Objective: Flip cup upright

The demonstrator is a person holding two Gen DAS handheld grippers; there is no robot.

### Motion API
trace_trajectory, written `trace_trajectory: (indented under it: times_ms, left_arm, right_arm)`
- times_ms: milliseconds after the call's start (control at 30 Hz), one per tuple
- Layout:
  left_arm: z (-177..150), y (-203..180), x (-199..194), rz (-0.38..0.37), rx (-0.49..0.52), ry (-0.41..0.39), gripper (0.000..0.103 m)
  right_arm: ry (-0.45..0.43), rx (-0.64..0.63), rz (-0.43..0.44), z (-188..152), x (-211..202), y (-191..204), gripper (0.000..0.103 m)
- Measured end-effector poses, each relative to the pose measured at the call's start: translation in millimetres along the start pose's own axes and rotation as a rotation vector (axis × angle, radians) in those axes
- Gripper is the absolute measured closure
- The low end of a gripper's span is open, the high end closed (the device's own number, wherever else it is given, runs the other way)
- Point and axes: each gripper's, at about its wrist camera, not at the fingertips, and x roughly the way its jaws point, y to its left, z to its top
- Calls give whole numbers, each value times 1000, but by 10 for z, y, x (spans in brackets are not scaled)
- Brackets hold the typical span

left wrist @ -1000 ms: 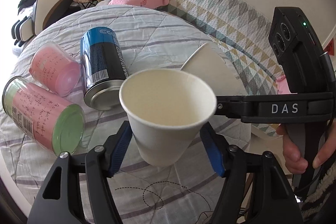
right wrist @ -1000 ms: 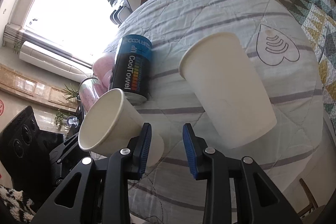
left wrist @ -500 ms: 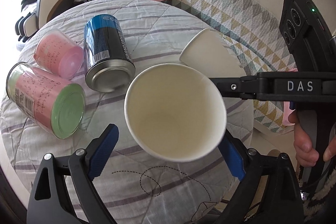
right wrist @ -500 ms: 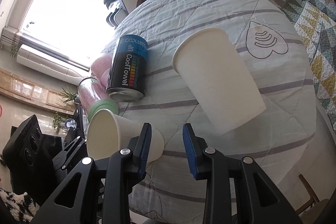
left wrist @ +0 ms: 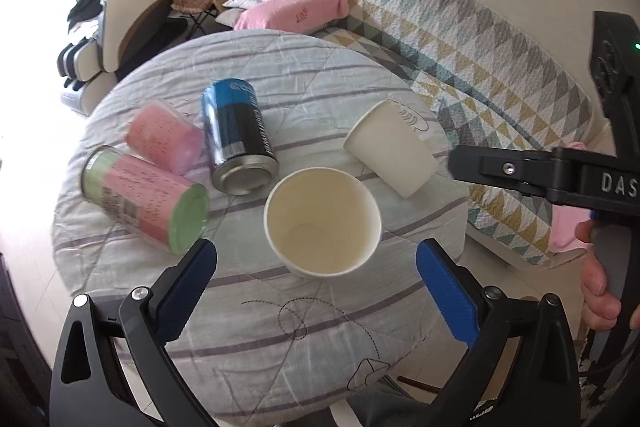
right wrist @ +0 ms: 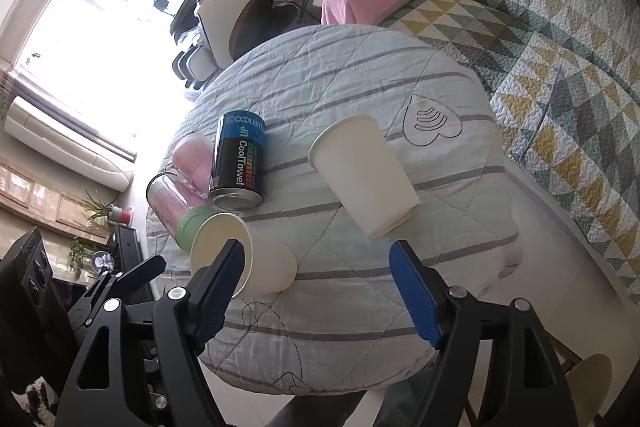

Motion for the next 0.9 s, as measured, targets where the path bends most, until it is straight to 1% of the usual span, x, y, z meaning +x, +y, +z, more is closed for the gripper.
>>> trace_trajectory:
  times_ms: [67, 200, 300, 400, 533, 667, 733, 800, 900]
  left_arm:
    - [19, 3, -126, 15, -12, -12, 0]
    - [35, 34, -333, 54, -35, -17, 0]
    - [15, 38, -465, 78, -25, -25, 0]
    - [-6, 28, -589, 86, -11, -33, 0]
    - [-39, -33, -734, 92, -28, -56, 0]
    - [-79, -108, -867, 111, -82, -75, 0]
    - [-107, -141, -916, 113, -94, -95, 0]
    - [-135, -172, -937, 127, -104, -94, 0]
    - [-173, -181, -957, 114, -101, -93, 0]
  right_arm:
    - [-27, -13, -46, -21, -143, 61, 24]
    - [-77, -32, -110, -83, -402, 196, 22]
    - [-109, -27, -136, -158, -544, 280, 22]
    - [-135, -20, -174, -228, -641, 327, 22]
    - [-143, -30, -190, -287, -747, 338, 22]
    - [-141, -98, -202, -335, -840, 355, 22]
    - [-142, -115, -188, -363, -886, 345, 22]
    - [-141, -127, -188, -384, -908, 331, 22]
    - [-136, -110, -171, -411, -919, 309, 22]
